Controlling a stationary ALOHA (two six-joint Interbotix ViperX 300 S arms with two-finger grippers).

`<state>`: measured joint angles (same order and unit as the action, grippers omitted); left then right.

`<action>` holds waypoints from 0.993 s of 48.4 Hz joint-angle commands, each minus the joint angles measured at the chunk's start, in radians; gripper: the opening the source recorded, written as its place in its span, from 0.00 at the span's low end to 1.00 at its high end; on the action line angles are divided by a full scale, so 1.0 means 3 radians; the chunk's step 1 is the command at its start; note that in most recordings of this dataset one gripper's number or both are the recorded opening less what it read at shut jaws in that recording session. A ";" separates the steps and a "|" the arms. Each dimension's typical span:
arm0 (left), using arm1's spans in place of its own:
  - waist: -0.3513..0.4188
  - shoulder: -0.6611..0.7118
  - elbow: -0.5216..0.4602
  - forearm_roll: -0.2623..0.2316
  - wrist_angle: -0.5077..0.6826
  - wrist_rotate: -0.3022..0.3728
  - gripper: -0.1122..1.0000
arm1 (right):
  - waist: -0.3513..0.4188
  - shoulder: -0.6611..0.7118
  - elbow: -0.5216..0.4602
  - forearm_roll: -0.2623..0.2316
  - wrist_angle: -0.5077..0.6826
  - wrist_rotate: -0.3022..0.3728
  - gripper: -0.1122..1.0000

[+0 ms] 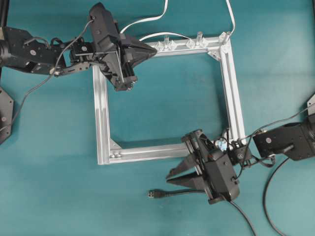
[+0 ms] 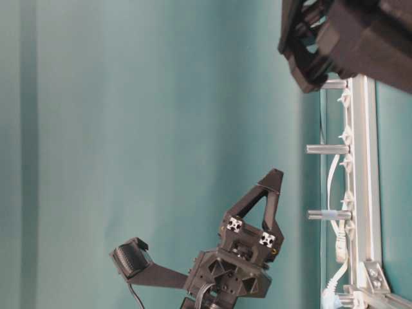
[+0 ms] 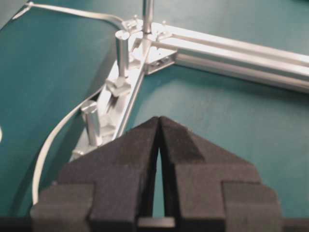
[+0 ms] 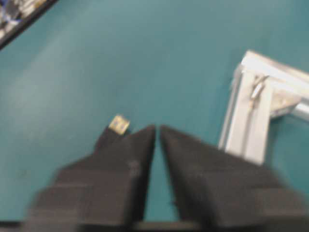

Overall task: Insert the wire through the string loop located on the right side.
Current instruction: 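Move the right gripper down toward the black USB cable plug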

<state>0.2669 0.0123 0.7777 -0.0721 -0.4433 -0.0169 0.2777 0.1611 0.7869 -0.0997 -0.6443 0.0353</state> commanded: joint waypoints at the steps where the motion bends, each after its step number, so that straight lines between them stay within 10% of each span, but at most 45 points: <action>1: -0.0005 -0.0087 -0.0041 0.0010 -0.0005 -0.0066 0.11 | 0.0010 -0.0107 -0.0077 0.0020 -0.0010 0.0077 0.49; 8: -0.0005 -0.0092 -0.0051 0.0010 0.0056 -0.0072 0.27 | 0.0015 -0.0107 -0.0092 0.0051 -0.0010 0.0210 0.86; 18: -0.0005 -0.0143 -0.0056 0.0015 0.0256 -0.0061 0.76 | 0.0026 -0.0107 -0.0087 0.0159 -0.0005 0.0220 0.86; 34: -0.0005 -0.0138 -0.0031 0.0020 0.0266 -0.0041 0.73 | 0.0256 -0.0102 -0.0056 0.1069 -0.0107 0.0128 0.86; 48: 0.0000 -0.0041 -0.0005 0.0020 0.0266 -0.0041 0.73 | 0.0624 0.0000 -0.0102 0.2112 -0.0281 -0.0481 0.85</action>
<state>0.2669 0.0031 0.7854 -0.0690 -0.3590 -0.0291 0.4418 0.1672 0.7747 0.4464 -0.6995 -0.0675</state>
